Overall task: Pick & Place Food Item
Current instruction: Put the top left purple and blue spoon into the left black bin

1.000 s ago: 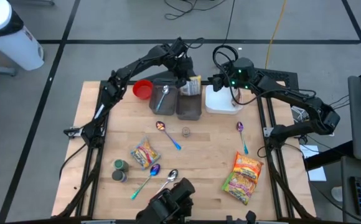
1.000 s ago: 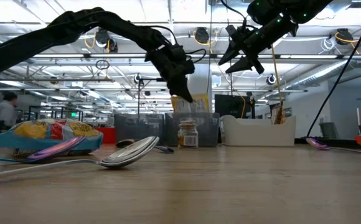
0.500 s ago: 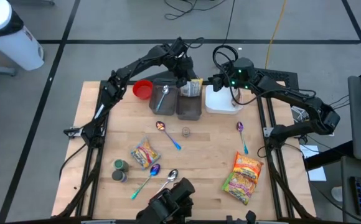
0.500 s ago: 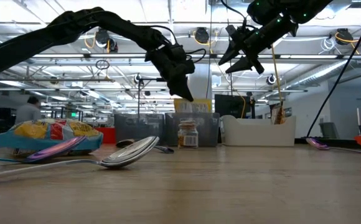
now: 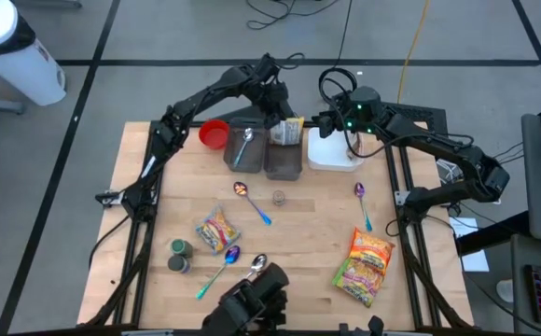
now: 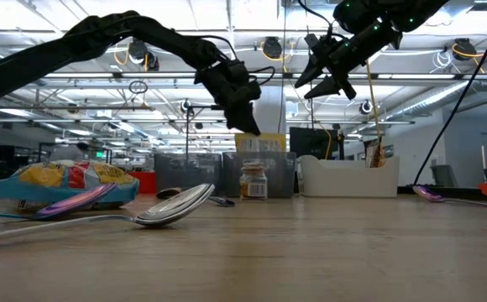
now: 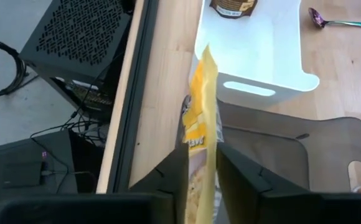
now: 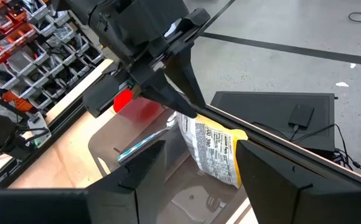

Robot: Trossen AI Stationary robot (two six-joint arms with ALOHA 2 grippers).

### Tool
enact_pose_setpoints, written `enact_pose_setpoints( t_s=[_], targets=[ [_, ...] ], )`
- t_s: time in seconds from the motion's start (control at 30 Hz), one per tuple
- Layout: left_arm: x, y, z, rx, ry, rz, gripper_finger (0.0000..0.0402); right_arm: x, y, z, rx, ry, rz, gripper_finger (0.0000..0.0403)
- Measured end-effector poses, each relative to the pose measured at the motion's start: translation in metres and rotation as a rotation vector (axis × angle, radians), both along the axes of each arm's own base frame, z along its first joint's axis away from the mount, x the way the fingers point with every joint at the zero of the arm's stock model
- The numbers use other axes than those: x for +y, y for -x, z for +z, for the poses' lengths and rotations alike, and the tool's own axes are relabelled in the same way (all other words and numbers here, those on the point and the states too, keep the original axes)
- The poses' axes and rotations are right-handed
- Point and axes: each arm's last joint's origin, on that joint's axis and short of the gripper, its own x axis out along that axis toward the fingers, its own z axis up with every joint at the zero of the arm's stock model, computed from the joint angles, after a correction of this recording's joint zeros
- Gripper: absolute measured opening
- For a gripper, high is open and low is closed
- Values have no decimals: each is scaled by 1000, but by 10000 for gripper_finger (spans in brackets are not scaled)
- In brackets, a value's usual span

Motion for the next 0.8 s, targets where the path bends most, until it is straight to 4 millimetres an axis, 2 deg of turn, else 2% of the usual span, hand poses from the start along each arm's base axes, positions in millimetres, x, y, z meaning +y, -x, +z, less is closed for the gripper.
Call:
enact_pose_setpoints(
  t_s=[0.13, 0.27, 0.5, 0.8],
  targets=[
    [2, 1, 2, -6, 8, 26, 119, 0, 0, 0, 0, 1, 0, 187],
    [4, 1, 15, -31, -28, 56, 134, 0, 0, 0, 2, 3, 2, 187],
    [-5, 16, 64, -101, -122, 118, 136, 0, 0, 0, 2, 3, 1, 187],
    [-33, 55, 129, -72, -191, 313, 136, 0, 0, 0, 5, 6, 1, 187]
  ],
)
